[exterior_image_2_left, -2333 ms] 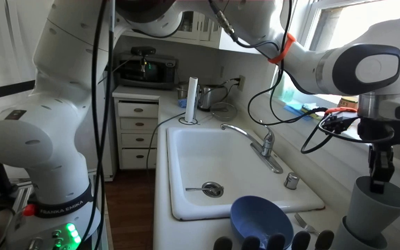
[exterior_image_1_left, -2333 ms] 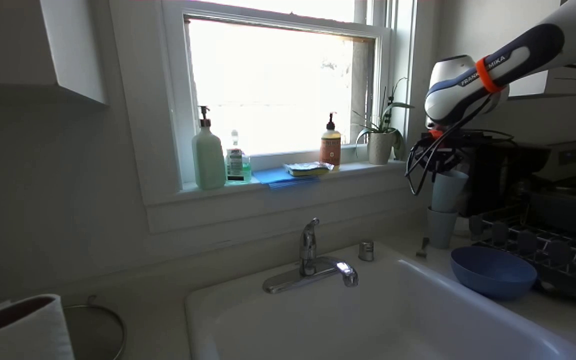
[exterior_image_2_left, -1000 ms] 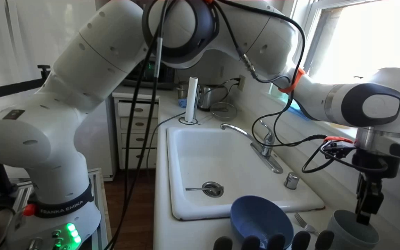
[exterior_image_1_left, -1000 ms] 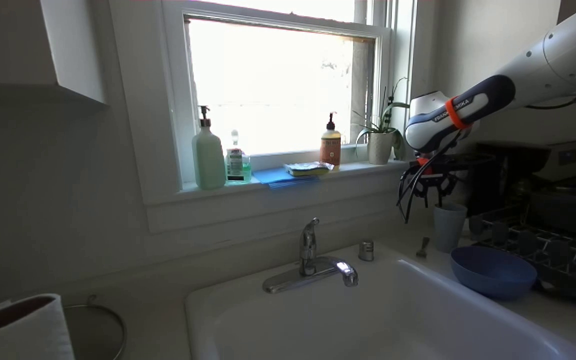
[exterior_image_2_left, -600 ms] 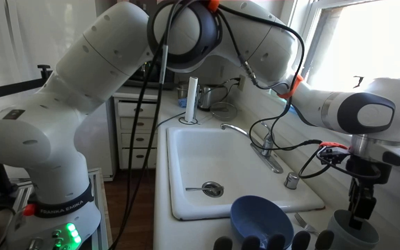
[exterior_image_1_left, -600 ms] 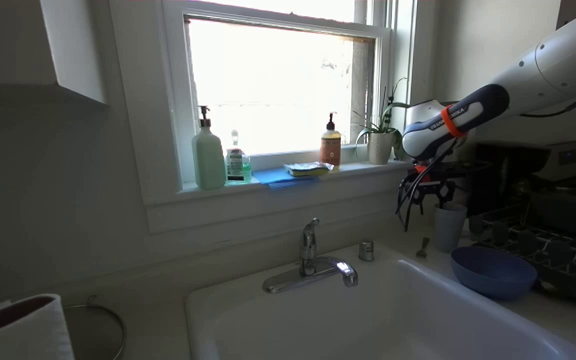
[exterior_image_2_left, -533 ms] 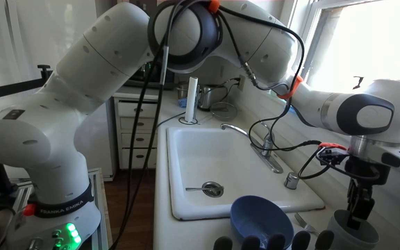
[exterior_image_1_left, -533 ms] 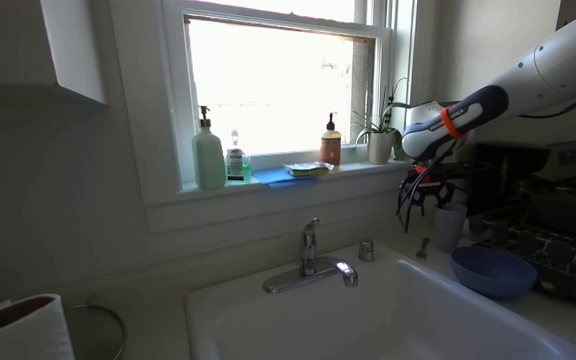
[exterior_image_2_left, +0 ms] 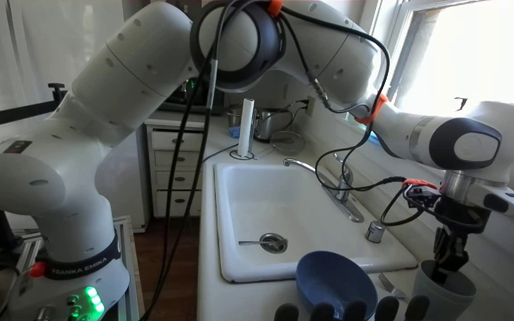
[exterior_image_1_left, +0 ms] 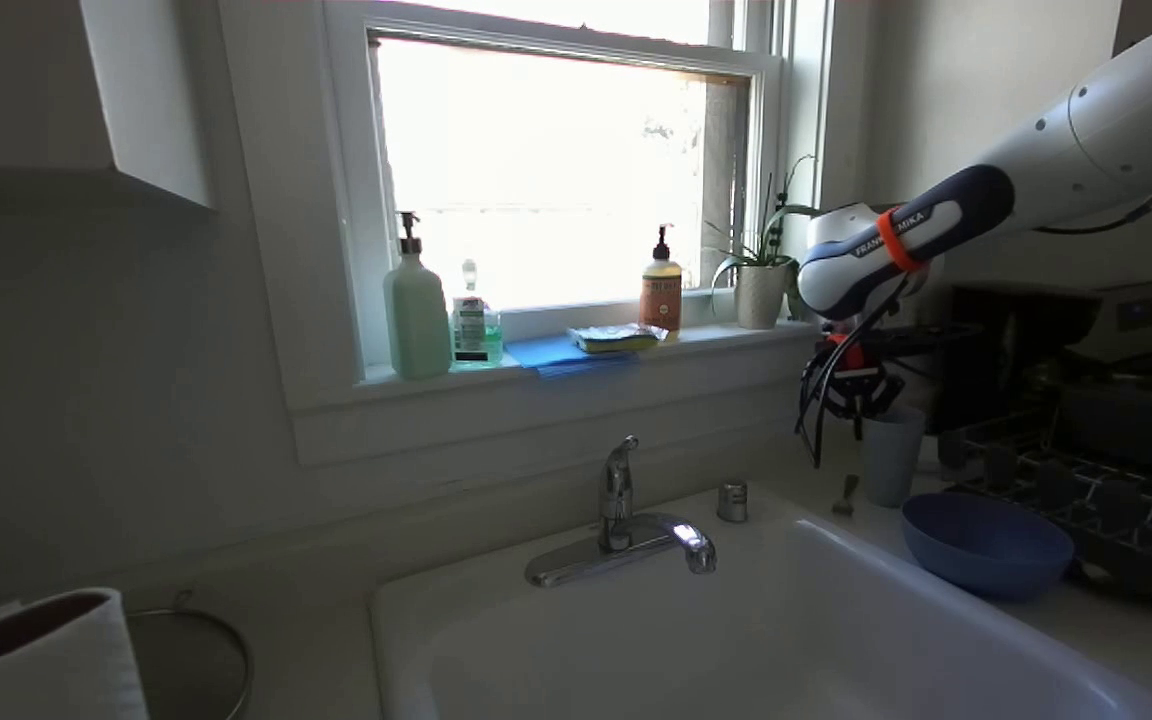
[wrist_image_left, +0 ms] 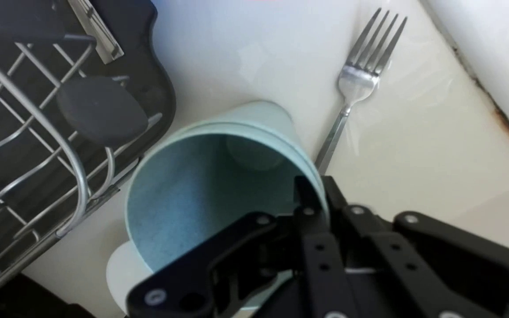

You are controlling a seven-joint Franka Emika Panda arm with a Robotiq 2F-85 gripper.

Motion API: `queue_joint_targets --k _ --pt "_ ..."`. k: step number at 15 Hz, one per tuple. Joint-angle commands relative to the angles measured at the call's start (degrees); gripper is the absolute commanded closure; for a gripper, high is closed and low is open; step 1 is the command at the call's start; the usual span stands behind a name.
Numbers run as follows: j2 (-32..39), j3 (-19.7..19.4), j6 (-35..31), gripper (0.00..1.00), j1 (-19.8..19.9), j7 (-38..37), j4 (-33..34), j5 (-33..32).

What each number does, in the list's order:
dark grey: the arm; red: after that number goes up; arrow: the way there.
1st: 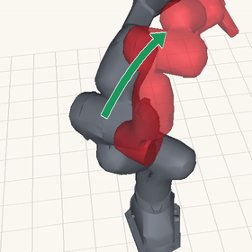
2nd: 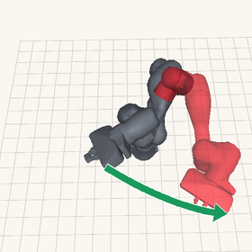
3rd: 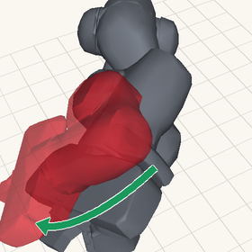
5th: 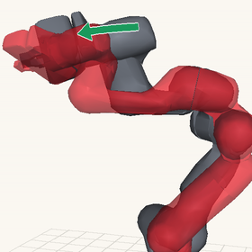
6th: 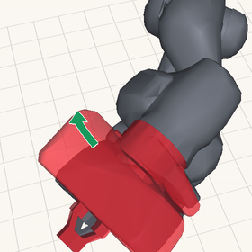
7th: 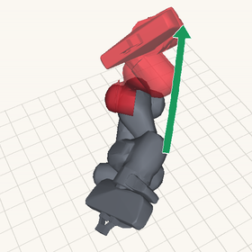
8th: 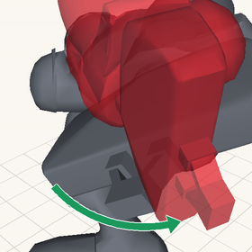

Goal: Stack up the grey cups, put them in the blue bowl and then put bowl with the cup in the sink

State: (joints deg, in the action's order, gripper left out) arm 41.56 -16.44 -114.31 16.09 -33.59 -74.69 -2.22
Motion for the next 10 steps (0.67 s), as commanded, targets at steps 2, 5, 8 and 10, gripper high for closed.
queue_joint_targets --k 2,5,8,10 --pt "-3.6 1.2 2.1 0.98 -0.5 3.5 -0.9 0.4" --pt "-8.3 1.6 1.5 0.98 -2.3 6.4 -3.8 -1.1" --pt "-13.5 1.7 2.5 0.98 -4.3 10.2 -6.3 -2.2" --pt "-16.9 2.1 6.8 0.98 -5.1 13.3 -7.6 -2.3"
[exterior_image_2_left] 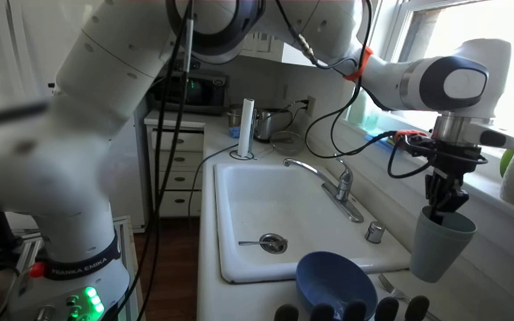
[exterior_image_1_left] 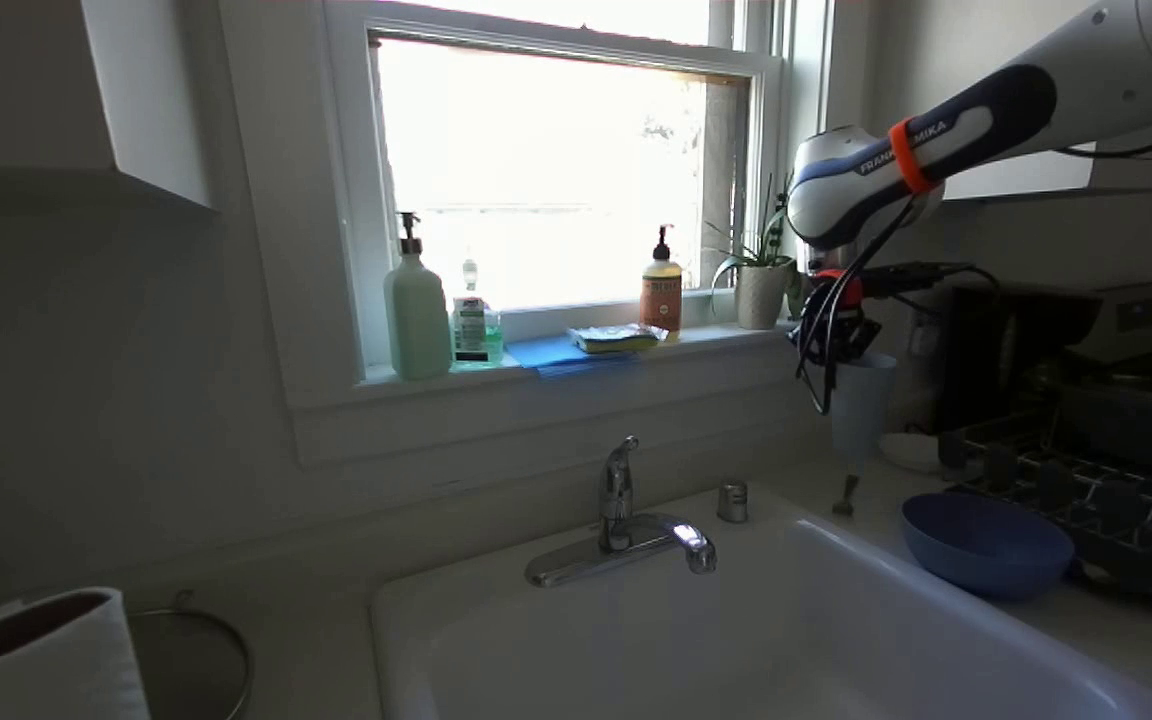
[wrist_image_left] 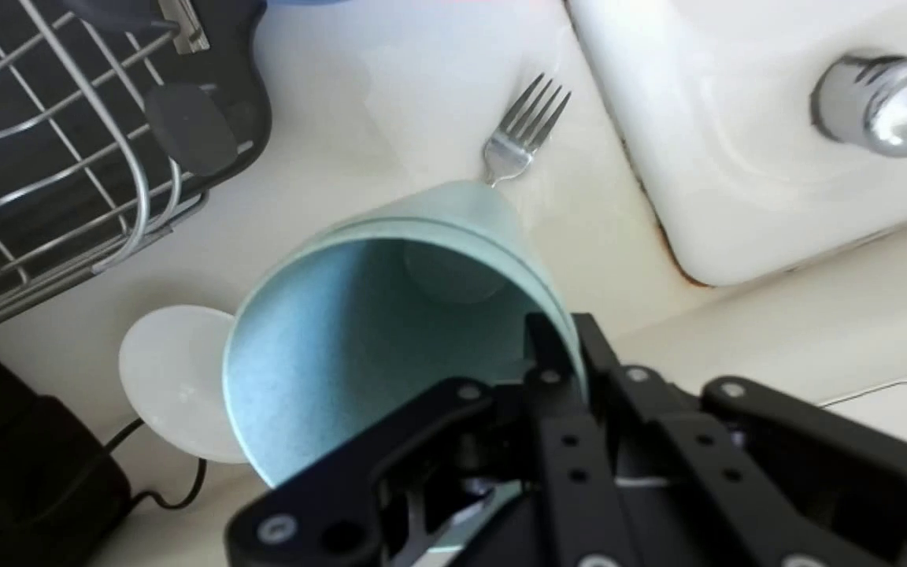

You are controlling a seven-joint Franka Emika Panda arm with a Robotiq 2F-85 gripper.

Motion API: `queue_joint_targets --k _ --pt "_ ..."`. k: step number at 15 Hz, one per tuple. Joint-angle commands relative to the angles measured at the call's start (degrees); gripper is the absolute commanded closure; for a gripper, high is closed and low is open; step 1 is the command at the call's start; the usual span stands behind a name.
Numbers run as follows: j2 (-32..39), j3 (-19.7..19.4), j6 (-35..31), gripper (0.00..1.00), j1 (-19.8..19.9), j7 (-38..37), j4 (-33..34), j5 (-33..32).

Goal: Stack up the grey cups, put them in the blue bowl and then put bowl with the cup in the sink

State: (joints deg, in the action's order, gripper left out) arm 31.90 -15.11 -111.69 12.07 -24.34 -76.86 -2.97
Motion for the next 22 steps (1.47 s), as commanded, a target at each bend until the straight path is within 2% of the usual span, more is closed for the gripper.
queue_joint_targets --k 1,6,9,10,11,14,15,22 --pt "-9.1 0.9 6.5 0.98 -1.5 5.9 -6.6 -2.0" --pt "-15.9 1.3 15.5 0.98 -3.0 10.2 -13.3 -6.7" --pt "-17.6 1.7 16.5 0.98 -2.7 11.7 -17.6 -8.8" --pt "-14.6 1.8 16.4 0.98 -2.2 10.3 -12.8 -7.1" --pt "-14.7 1.8 16.4 0.93 -2.1 10.4 -13.6 -7.2" --pt "-14.4 1.9 16.3 0.93 -2.1 10.4 -13.4 -7.2" --pt "-14.4 1.9 16.3 0.98 -2.1 10.4 -13.4 -7.2" --pt "-18.4 3.7 18.1 0.98 -2.5 13.8 -22.3 -6.6"
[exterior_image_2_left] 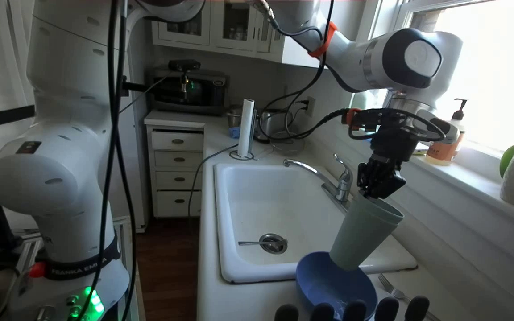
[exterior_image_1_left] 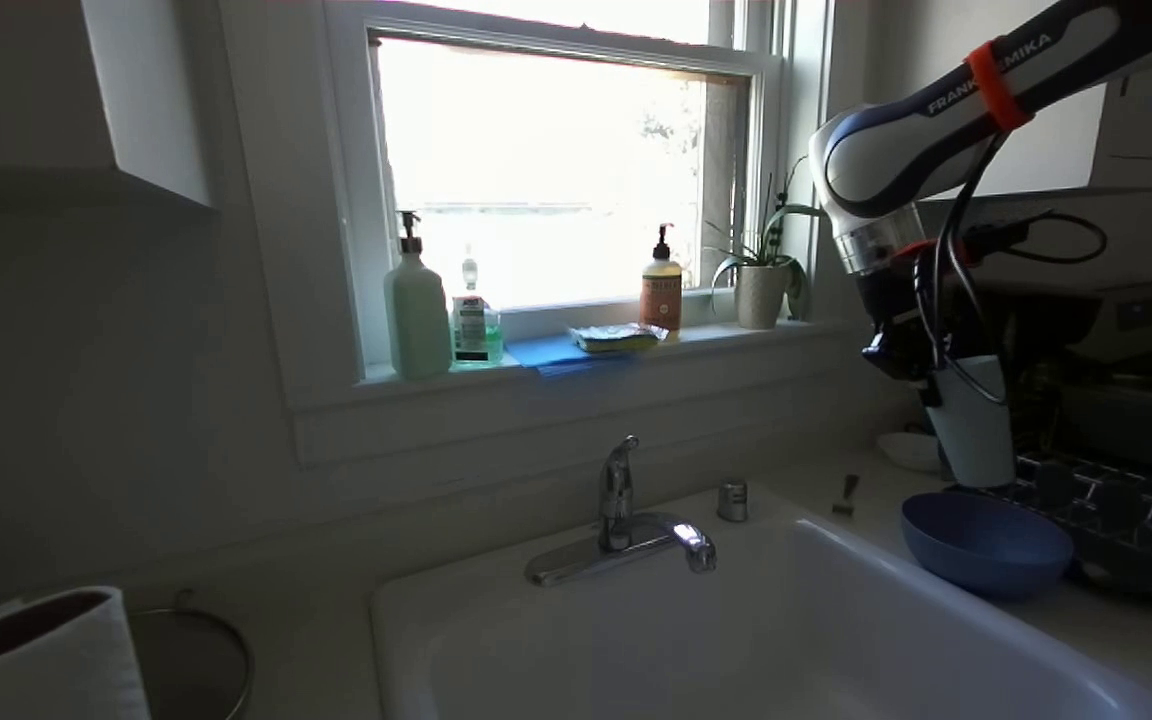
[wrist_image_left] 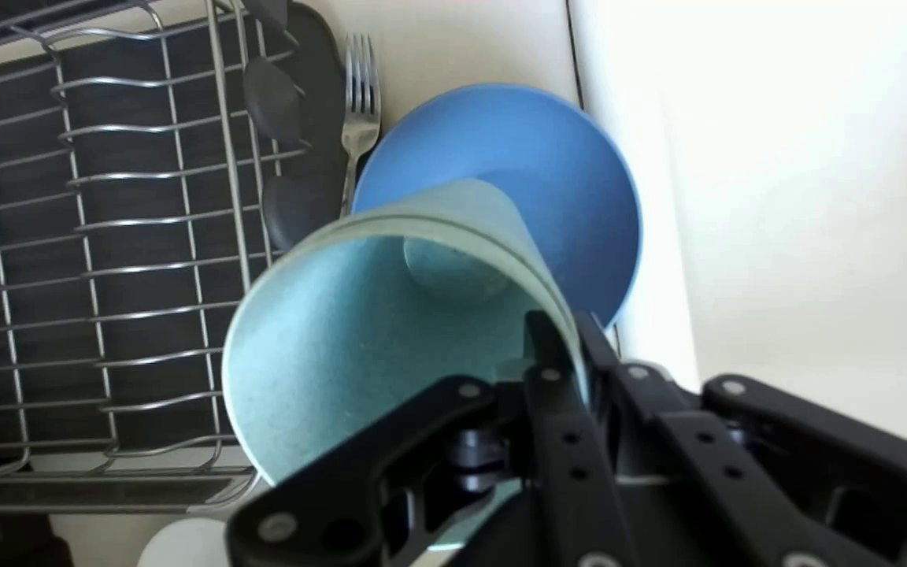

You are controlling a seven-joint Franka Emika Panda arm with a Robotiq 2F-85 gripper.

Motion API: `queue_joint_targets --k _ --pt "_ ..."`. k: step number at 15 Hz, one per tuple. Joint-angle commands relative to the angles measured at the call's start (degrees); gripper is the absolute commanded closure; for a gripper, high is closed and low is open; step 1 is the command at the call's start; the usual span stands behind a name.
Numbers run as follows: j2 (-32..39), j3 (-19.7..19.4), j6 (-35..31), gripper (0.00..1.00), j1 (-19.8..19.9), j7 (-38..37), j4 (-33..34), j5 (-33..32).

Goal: Stack up the grey cups, put them in the blue bowl and then put bowl with the cup in the sink

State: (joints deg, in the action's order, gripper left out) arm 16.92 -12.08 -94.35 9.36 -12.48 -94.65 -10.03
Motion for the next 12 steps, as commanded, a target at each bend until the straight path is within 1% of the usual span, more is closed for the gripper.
queue_joint_targets --k 1,4,9,11,12 --pt "-3.4 0.7 0.6 0.98 0.5 2.4 -5.1 1.0" --pt "-4.1 0.6 -1.6 0.98 0.9 3.3 -8.4 1.4" --pt "-4.1 -0.3 -13.2 0.98 1.2 0.6 -13.4 0.0" --pt "-4.3 -0.6 -17.2 0.98 1.4 -0.8 -15.5 0.9" --pt "-4.3 -0.6 -17.5 0.98 1.5 -1.5 -16.1 2.4"
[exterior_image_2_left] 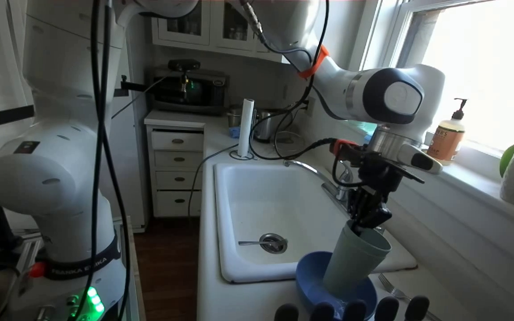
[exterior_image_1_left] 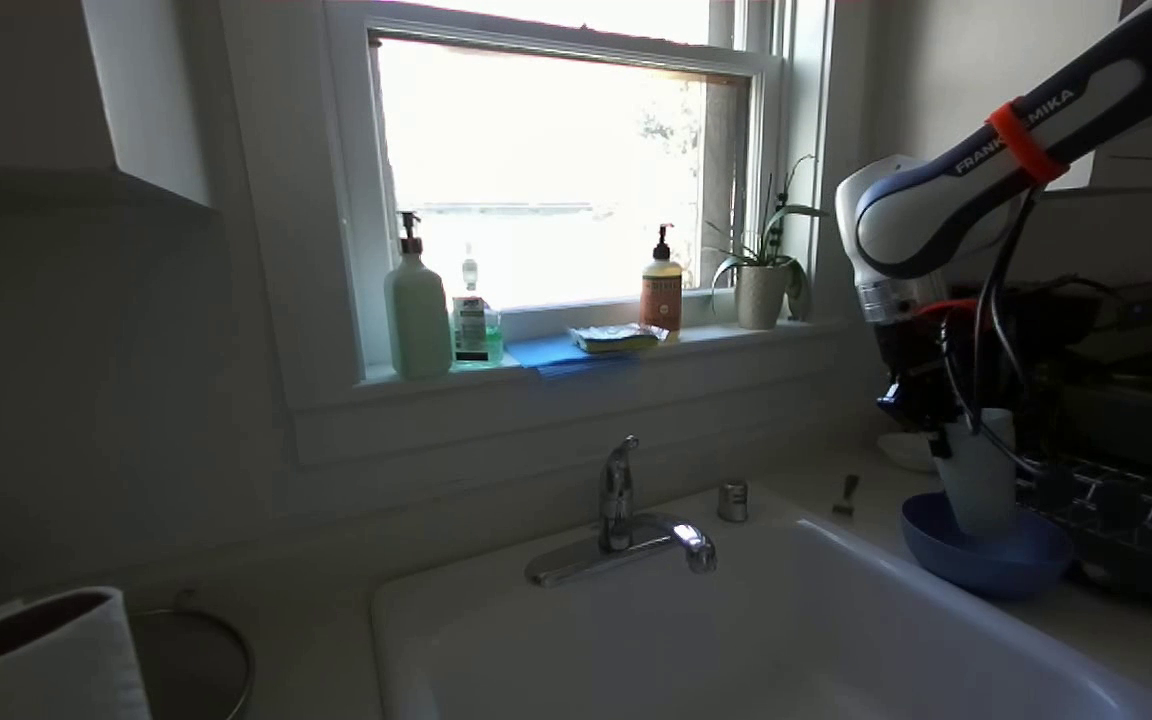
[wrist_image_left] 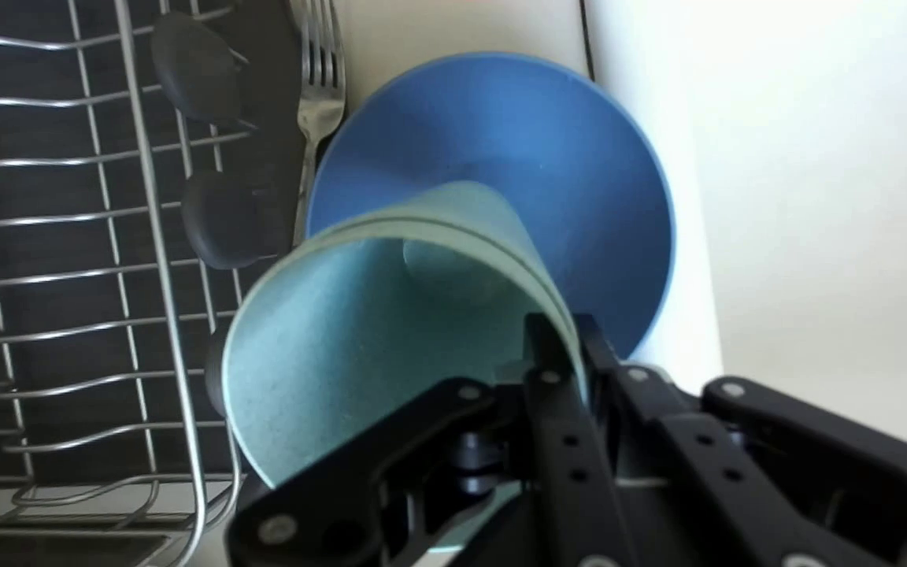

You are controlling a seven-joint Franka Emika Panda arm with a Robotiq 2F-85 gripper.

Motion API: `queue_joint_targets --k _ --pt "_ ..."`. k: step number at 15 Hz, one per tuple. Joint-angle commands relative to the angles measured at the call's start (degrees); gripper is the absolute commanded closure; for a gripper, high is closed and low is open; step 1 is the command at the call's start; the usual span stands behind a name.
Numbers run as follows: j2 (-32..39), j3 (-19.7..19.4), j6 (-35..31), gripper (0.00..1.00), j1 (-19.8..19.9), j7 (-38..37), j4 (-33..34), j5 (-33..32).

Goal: Stack up the grey cups, put them in the blue bowl and then put bowl with the cup in the sink

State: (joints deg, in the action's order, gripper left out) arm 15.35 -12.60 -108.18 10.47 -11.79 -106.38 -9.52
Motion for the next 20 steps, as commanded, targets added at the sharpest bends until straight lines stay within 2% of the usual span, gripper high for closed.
queue_joint_targets --k 1,4,10,13,14,17,20 --pt "-2.8 -0.1 -4.4 0.98 0.4 -2.7 -5.2 2.7" --pt "-3.3 -0.3 -7.5 0.98 0.3 -4.6 -7.5 3.9" --pt "-4.1 -1.2 -16.8 0.98 0.0 -8.4 -11.9 2.3" --pt "-4.3 -1.7 -19.4 0.98 -0.2 -9.6 -13.5 2.1" --pt "-4.4 -1.8 -19.7 0.72 -0.2 -10.1 -13.8 1.9" --pt "-5.6 -1.8 -18.6 0.55 -0.2 -10.7 -14.3 2.5" --pt "-8.0 -1.4 -17.6 0.33 -0.5 -10.7 -14.5 2.7"
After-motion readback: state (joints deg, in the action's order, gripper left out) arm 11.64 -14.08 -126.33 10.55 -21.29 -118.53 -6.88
